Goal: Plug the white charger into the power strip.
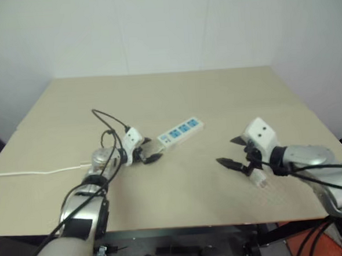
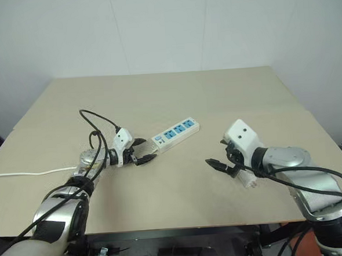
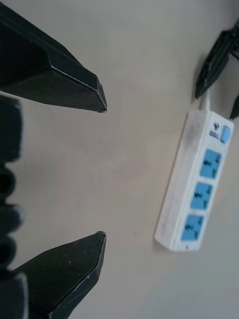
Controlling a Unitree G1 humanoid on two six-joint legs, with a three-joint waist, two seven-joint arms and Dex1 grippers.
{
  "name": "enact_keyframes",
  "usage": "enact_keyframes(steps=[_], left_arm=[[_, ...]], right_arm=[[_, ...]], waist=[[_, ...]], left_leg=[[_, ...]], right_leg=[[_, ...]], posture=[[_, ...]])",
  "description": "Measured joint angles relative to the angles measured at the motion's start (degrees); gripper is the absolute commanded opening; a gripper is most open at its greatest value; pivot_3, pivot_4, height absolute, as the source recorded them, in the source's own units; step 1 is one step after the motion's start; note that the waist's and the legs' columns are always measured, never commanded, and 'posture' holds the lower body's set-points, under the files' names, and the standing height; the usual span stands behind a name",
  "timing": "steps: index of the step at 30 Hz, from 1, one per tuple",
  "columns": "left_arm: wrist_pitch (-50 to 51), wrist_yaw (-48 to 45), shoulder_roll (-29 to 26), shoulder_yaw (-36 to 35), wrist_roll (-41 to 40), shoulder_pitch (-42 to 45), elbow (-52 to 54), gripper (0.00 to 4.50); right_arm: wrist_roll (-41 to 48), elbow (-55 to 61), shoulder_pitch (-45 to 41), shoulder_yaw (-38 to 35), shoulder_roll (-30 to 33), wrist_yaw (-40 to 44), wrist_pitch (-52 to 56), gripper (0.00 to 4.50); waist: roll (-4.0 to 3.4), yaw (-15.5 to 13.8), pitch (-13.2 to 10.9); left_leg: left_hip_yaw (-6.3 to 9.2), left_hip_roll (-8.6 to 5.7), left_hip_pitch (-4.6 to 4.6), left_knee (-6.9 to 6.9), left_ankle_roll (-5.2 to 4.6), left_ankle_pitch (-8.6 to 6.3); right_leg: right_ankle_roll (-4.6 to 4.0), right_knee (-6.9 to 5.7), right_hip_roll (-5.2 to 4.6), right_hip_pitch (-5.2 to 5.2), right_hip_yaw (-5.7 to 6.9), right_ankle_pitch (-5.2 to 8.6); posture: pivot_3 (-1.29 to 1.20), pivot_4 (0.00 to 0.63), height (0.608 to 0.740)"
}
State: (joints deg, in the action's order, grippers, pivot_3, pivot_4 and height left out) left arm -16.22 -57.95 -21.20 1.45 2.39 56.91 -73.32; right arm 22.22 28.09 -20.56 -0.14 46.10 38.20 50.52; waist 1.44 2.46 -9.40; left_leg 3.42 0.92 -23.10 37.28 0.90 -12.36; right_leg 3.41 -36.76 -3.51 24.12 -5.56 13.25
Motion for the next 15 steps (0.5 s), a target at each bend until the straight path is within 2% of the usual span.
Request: enact_keyframes(steps=[7, 12, 15], left_arm=[[10.5, -4.8, -1.1, 1.6, 1.8, 3.5, 0.1, 1.67], [11.3, -7.0, -1.2, 1.7, 1.8, 3.4, 0.6, 0.03], [10.0, -8.0, -1.2, 1.7, 1.8, 2.6, 1.3, 0.01]], right_arm=[[-0.4, -0.2, -2.2, 3.5, -0.8, -0.1, 1.5, 4.50], [-1.3, -1.2, -3.3, 6.3, -1.1, 0.0, 1.5, 4.50], [-1.3, -1.6, -3.5, 6.3, -1.2, 0.0, 1.5, 4.50]], waist=[[-0.01, 0.1, 0.0], [-0.01, 0.0, 0.0], [-0.01, 0.0, 0.0]], left_leg=[[0.00, 0.01, 0.03, -0.01, 0.00, 0.00], [0.00, 0.01, 0.03, -0.01, 0.00, 0.00], [0.00, 0.01, 0.02, -0.01, 0.00, 0.00]], right_leg=[[0.00, -0.01, 0.01, -0.01, 0.01, 0.00], [0.00, 0.00, 0.00, -0.01, 0.01, 0.01], [0.00, 0.00, 0.00, -0.01, 0.01, 0.00]], posture=[[0.00, 0.150, 0.740], [0.00, 0.150, 0.740], [0.00, 0.150, 0.740]])
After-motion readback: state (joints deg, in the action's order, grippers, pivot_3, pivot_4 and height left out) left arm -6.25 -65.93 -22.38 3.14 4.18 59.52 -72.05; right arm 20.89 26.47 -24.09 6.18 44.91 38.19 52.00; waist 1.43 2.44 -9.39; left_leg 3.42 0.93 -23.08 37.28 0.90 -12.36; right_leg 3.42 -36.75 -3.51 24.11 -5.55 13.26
